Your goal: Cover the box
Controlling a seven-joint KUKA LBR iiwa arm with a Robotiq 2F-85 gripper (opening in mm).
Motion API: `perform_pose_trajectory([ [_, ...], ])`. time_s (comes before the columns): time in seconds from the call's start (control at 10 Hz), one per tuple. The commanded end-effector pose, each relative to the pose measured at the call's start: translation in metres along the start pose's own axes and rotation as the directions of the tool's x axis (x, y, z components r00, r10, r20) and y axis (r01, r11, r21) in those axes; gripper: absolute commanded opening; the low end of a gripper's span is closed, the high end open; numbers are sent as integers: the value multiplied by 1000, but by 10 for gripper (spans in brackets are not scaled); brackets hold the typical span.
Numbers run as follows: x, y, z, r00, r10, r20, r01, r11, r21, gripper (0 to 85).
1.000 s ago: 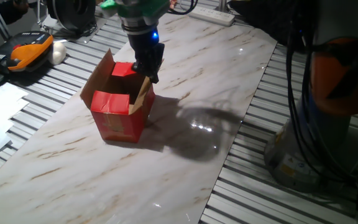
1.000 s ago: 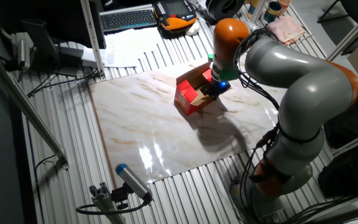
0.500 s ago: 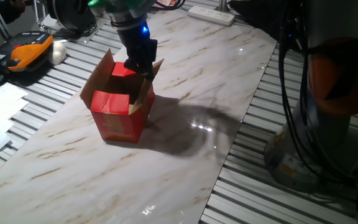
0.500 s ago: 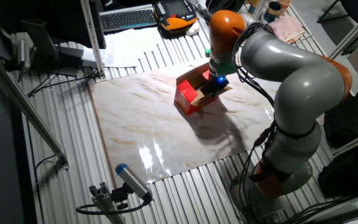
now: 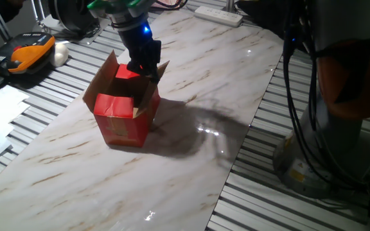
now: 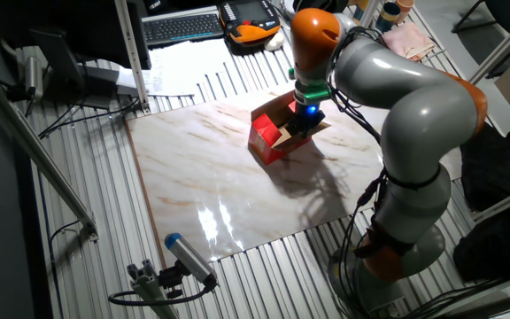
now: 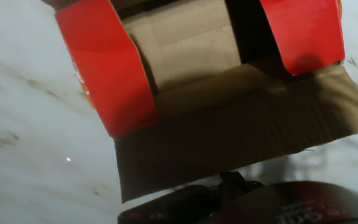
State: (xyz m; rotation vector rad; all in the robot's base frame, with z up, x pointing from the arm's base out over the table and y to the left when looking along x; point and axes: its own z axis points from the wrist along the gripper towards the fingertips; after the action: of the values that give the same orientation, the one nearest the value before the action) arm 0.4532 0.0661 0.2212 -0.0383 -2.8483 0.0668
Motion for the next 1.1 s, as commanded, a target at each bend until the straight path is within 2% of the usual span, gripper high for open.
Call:
perform_pose_trajectory([
  [0.0, 0, 0, 0, 1000, -1, -2, 1, 1000, 0, 0],
  [0.1, 0, 0, 0, 1000, -1, 12, 1, 1000, -10, 0],
  [0.3, 2, -3, 10, 999, -4, 39, 5, 1000, -20, 0],
  [0.7, 5, -6, 17, 999, -8, 40, 9, 1000, -20, 0],
  [0.8, 5, -6, 22, 998, -15, 54, 15, 1000, -5, 0],
  [1.0, 4, -3, 29, 997, -10, 71, 10, 1000, -7, 0],
])
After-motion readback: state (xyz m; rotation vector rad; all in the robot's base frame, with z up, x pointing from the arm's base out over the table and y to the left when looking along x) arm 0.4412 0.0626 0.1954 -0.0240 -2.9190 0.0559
